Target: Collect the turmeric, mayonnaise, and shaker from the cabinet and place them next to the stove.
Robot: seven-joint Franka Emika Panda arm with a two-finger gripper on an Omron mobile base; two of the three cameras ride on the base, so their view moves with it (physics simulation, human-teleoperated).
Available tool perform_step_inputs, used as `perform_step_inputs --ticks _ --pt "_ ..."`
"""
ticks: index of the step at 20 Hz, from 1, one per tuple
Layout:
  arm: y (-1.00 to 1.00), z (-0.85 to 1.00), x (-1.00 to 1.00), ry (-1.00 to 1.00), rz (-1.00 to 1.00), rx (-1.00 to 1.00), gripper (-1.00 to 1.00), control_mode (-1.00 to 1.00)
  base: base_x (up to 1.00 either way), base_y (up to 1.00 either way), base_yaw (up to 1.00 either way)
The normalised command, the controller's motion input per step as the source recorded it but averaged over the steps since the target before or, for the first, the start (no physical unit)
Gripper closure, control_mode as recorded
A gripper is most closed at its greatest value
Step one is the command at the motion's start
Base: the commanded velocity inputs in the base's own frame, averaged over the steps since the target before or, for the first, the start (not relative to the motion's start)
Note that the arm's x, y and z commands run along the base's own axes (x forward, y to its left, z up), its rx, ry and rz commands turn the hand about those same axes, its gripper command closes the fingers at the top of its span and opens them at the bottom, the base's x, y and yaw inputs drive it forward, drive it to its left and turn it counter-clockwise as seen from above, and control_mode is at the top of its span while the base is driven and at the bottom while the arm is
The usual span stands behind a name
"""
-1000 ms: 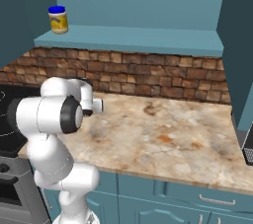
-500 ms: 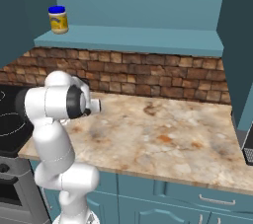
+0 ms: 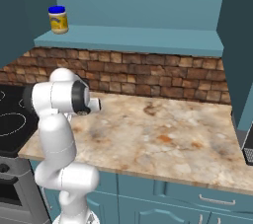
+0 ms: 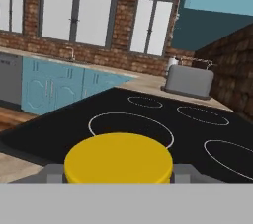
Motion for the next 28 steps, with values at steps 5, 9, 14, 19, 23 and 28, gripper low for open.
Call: perform_step_inputs --ticks 5,9,14,19,23,28 --pt "0.0 -0.36 0.12 0.02 0.0 0.0 1.0 -1.0 0.0 0.0 0.0" --pt "0.0 -0.32 0.04 0.0 0.0 0.0 -1.0 -1.0 0.0 0.0 0.0" --pt "-0.15 -0.03 -0.16 -0.04 0.01 0.03 -1.0 -1.0 0.0 0.0 0.0" --pt "-0.55 0.47 -0.13 -0.11 0.0 0.04 -1.0 -1.0 0.0 0.0 0.0" --pt "-0.27 0.62 -0.04 -0.08 0.0 0.02 -1.0 -1.0 0.0 0.0 0.0" --pt "-0.25 0.84 -0.42 -0.09 0.0 0.01 -1.0 -1.0 0.0 0.0 0.0"
